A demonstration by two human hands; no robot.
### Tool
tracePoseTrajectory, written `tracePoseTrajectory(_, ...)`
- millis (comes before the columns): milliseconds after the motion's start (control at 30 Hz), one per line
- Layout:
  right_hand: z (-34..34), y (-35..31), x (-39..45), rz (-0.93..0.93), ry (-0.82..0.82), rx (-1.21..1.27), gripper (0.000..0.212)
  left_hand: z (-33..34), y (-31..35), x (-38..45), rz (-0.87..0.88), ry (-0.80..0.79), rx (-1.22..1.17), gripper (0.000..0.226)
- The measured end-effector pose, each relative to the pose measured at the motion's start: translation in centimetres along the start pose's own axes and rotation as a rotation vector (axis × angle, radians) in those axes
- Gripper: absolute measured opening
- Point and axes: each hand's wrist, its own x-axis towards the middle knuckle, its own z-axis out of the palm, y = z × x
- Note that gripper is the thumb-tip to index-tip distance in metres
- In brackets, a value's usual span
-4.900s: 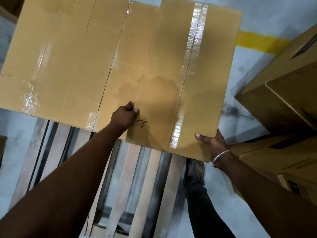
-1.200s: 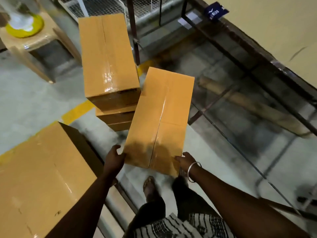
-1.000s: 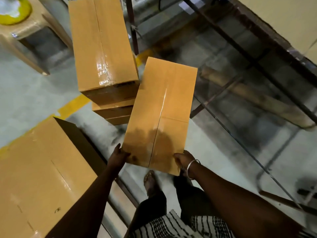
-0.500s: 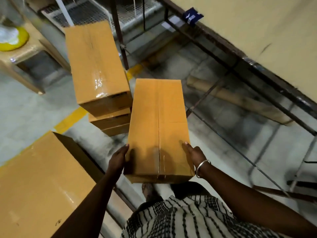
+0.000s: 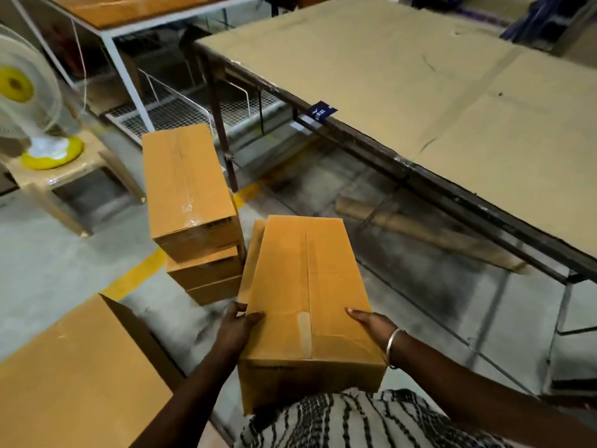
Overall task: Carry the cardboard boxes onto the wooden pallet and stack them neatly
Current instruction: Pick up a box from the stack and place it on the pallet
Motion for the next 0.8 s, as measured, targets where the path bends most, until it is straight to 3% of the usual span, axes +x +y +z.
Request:
tracePoseTrajectory(67, -1.5, 0.7, -1.1, -0.018, -0.028, 0.011, 0.064, 1.6, 0.0, -2.1, 0.037, 0.038, -0.021, 0.030)
tracePoseTrajectory(100, -2.2, 1.3, -1.4, -0.027, -0.045, 0.023, 0.060, 2.3, -0.1, -3.0, 0.042, 0.051, -0.022, 0.027)
tracePoseTrajectory(233, -6.6, 3.2, -2.2, -0.093, -0.124, 0.008, 0.088, 6.2, -0.5, -7.1, 0.038, 0.102, -0.078, 0.049)
tracePoseTrajectory(333, -10.7, 4.1, -3.4, -0.164, -0.163, -0.008, 0.075, 9.5, -1.8, -9.9, 0.043, 0.130, -0.122, 0.069)
tracePoseTrajectory(467, -15.7, 4.9, -5.8, -0.231, -0.247, -0.083, 0.056, 13.2, -6.0, -14.0, 0.076, 0.168, -0.148, 0.078)
tracePoseTrajectory(567, -17.4, 5.7, -8.3, -0.264, -0.307, -0.140, 0.054, 15.4, -7.2, -19.6, 0.079, 0.233, -0.233, 0.099)
tracePoseTrajectory(800, -15.1, 8.8, -14.6, -0.273, -0.493, -0.287, 0.025, 15.6, -12.6, -32.9, 0.041, 0.482, -0.309, 0.083)
